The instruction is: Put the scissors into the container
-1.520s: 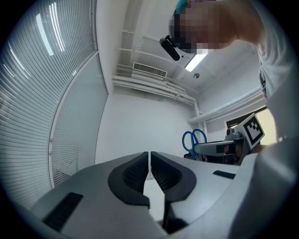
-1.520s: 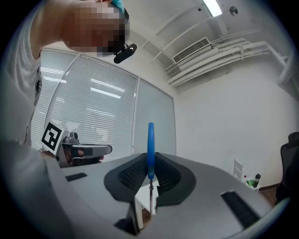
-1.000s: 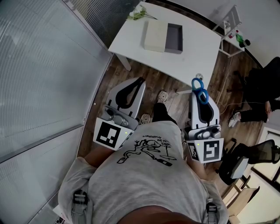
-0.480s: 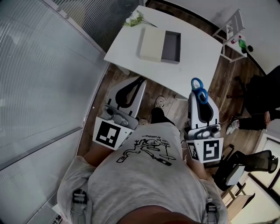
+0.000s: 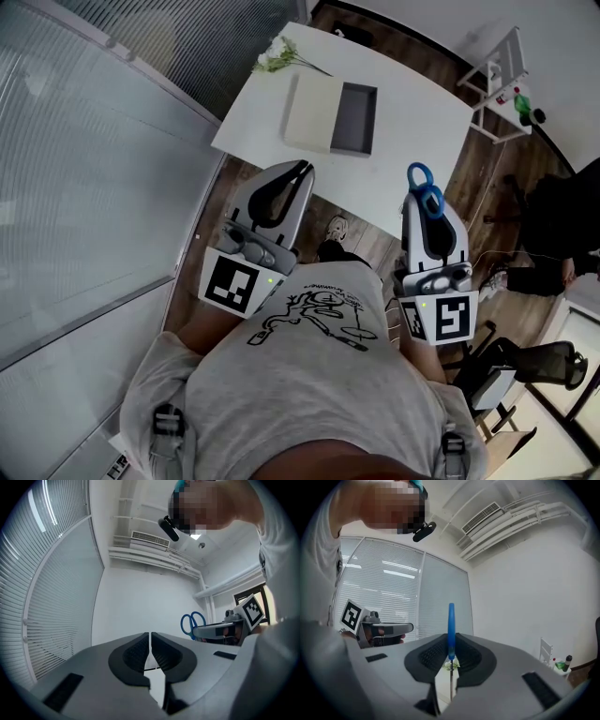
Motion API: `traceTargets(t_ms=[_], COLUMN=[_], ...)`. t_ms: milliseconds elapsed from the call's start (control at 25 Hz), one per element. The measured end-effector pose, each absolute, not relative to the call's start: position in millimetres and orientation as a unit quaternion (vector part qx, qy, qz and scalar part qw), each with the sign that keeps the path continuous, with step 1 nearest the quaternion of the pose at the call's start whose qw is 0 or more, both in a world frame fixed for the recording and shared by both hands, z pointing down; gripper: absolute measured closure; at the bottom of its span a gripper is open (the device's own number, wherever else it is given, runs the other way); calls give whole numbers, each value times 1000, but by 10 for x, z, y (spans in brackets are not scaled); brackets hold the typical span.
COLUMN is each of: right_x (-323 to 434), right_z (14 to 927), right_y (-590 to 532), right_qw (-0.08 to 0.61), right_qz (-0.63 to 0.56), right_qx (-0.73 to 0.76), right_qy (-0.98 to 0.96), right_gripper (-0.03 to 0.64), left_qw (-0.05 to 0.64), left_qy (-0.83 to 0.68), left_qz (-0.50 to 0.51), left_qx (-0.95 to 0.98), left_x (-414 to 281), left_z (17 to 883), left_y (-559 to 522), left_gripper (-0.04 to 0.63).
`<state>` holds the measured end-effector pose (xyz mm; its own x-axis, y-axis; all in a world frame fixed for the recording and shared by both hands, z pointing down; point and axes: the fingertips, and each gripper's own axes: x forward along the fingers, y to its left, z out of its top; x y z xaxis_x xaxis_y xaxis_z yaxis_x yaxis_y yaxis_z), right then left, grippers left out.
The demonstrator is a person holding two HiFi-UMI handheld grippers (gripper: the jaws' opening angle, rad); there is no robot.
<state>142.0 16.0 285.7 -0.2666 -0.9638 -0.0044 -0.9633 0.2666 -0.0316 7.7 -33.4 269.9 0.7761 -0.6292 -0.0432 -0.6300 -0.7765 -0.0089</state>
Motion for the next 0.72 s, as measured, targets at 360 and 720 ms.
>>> traceTargets(t_ms=[360, 720], right_x=[1811, 1987], right_z=[2872, 2925], right_y=[-278, -611], right_qw=[9, 6], right_qz=[-15, -25], right_qx=[-598, -590], right_qy=[801, 807], right_gripper=[566, 566], left_qw=[15, 15], left_qy=[342, 348], left_qz=[24, 28], left_qx=[-939, -937], left_x=[452, 648], left_z=[2692, 2704], left_y=[-787, -1106], left_gripper=[569, 575])
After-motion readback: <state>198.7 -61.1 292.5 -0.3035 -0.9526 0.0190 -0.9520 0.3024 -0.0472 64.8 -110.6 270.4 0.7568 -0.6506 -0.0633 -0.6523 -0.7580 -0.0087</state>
